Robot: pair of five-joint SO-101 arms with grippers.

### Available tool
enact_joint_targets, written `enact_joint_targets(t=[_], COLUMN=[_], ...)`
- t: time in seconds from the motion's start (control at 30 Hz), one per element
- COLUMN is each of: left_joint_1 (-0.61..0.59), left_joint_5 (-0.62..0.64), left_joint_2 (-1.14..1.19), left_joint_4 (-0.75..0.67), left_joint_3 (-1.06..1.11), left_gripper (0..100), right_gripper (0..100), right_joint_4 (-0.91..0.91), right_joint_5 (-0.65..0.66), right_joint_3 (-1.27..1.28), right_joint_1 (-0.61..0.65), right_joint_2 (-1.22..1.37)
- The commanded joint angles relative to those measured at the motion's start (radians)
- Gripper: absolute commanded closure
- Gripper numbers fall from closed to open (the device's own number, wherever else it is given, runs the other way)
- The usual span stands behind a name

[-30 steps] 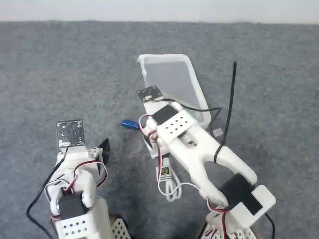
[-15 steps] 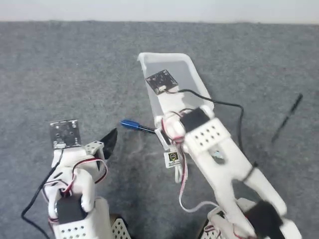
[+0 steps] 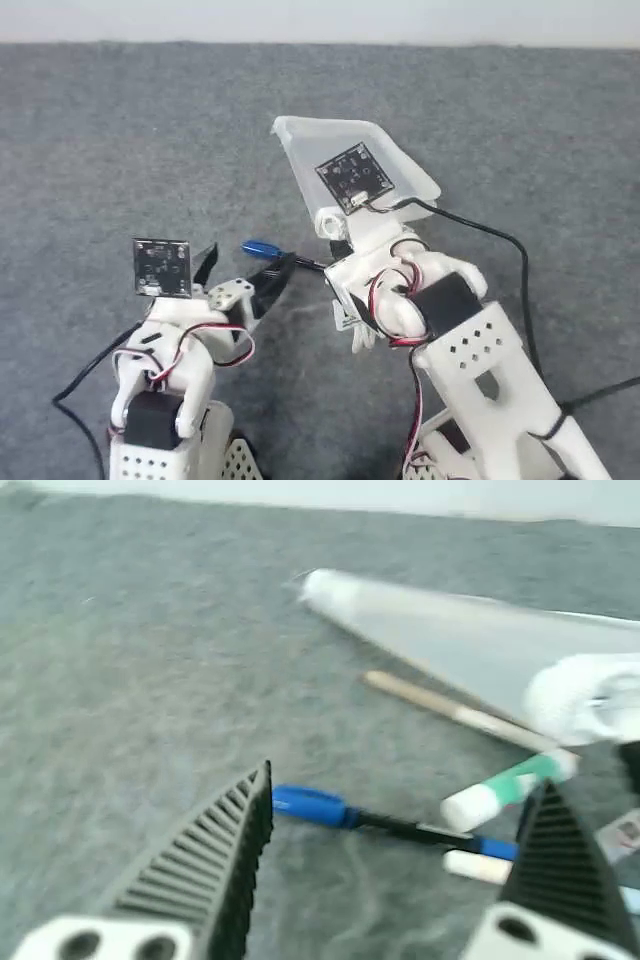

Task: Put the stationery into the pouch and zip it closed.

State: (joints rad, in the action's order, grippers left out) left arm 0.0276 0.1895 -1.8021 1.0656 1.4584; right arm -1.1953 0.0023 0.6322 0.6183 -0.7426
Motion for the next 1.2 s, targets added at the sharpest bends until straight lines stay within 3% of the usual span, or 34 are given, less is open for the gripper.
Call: enact_joint_targets(t=[0.0, 0.27, 0.57, 1.17], left_joint_1=[0.095, 0.124, 0.124, 0.066], left_joint_5=[0.021, 0.032, 0.025, -0.101], left_joint_2=[-0.023, -0.021, -0.021, -0.021], left_joint_4=[-0.057, -0.13, -0.195, -0.101], left_joint_3=[-0.058, 0.018, 0.09, 0.096], left_gripper=[64, 64, 64, 67], right_gripper=[99.2, 99.2, 99.2, 99.2], right_joint_4=[0.016, 0.004, -0.001, 0.01], right_joint_5=[0.012, 0.012, 0.012, 0.012], right_joint_3=[-0.015, 0.002, 0.002, 0.002], right_joint_1=[-0.012, 0.085, 0.096, 0.09], right_joint_2=[-0.05, -0.059, -0.059, -0.061])
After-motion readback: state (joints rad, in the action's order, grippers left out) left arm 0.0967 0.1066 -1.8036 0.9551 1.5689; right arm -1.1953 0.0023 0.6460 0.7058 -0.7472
